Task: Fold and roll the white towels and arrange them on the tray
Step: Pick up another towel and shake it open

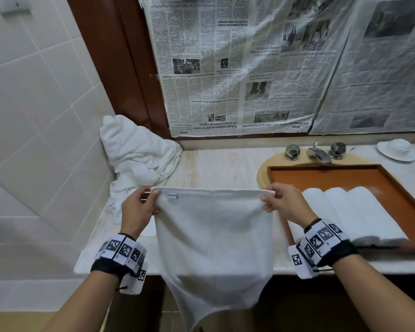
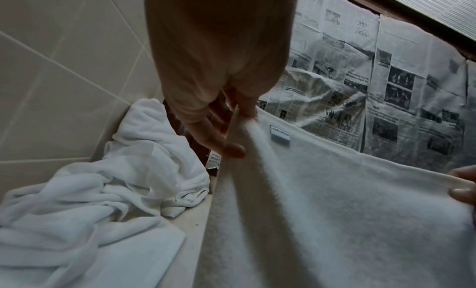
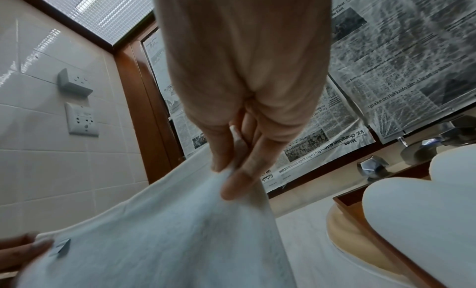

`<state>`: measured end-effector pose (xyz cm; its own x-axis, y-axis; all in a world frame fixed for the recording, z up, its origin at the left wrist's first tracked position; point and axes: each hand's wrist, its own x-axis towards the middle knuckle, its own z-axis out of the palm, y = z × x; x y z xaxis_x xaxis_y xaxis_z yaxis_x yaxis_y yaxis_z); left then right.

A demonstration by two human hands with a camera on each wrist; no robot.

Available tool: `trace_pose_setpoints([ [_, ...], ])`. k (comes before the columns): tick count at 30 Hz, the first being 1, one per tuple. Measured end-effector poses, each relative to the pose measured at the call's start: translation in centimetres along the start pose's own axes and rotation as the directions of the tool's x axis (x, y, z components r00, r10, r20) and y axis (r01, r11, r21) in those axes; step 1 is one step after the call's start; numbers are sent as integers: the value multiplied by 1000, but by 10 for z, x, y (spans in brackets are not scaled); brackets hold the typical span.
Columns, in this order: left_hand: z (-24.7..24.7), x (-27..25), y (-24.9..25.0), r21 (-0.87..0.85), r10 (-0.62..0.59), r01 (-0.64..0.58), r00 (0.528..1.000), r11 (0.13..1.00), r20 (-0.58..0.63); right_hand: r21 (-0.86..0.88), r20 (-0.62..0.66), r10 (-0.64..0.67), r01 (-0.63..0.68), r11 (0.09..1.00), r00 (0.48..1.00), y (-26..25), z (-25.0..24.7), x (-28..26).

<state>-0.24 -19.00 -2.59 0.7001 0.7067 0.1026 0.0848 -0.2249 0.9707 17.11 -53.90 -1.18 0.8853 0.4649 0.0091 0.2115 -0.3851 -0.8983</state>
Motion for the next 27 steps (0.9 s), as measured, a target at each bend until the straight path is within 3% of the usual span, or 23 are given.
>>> trace_pose_setpoints([
  [8,26,95,-23,55,8,-11,999,998,50,-60,-114,57,-65,996,992,4,11,84],
  [15,53,167,-33,131,-9,-3,996,991,90,19,-229,139,-138,990,964,12,18,152],
  [27,135,254,-100,336,-128,95,989,937,76,127,-245,323,-300,945,914,103,42,270],
])
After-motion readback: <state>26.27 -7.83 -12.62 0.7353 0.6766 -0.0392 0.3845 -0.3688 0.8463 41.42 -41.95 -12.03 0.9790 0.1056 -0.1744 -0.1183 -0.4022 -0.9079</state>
